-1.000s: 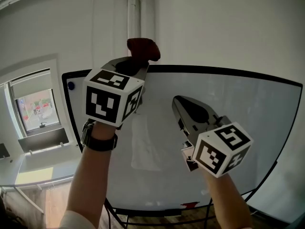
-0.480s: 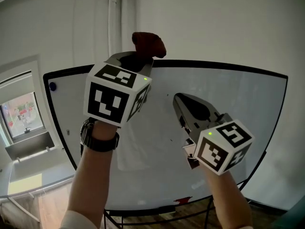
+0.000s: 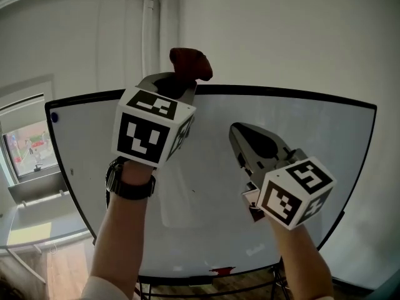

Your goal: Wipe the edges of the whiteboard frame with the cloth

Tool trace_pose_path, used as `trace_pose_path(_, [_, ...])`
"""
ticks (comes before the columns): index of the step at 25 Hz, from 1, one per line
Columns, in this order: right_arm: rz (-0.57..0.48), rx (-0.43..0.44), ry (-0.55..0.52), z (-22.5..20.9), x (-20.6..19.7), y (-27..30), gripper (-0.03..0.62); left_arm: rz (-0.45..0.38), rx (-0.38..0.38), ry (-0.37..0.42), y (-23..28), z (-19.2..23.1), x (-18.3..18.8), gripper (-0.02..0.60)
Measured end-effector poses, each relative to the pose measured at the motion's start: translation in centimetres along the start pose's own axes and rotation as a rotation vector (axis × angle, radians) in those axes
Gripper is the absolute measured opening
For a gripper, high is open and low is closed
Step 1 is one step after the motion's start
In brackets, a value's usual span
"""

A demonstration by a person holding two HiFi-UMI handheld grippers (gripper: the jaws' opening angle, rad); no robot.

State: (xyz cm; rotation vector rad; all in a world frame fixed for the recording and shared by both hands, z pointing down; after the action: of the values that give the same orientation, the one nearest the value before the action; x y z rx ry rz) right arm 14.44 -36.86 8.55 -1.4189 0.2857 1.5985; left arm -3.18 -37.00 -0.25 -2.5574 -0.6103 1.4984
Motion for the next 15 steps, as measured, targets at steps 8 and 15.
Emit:
trace_pose_path(8, [-0.031,0.046,0.002,-5.4,0.2,-2.6,0.003,0.025,0.02,0.028,3.7,-5.2,2.0,0.064])
trace_pose_path(15, [-0.038,0.052,0.017,-9.6,0.0,-5.2,0.003,0.041,0.011,0.053,6.7,-9.6,4.1,0.064])
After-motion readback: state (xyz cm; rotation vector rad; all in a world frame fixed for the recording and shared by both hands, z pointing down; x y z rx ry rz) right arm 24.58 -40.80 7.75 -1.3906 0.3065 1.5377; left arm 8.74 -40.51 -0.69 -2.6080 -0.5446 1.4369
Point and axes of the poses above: the fingertips, and each gripper's own axes: y forward along the fingers, z to its left, x out of its top, the point moved 9 cm from there along -y, backward along the fingers, and after that the axes turned 4 degrees about -y, right-handed, at the moved point
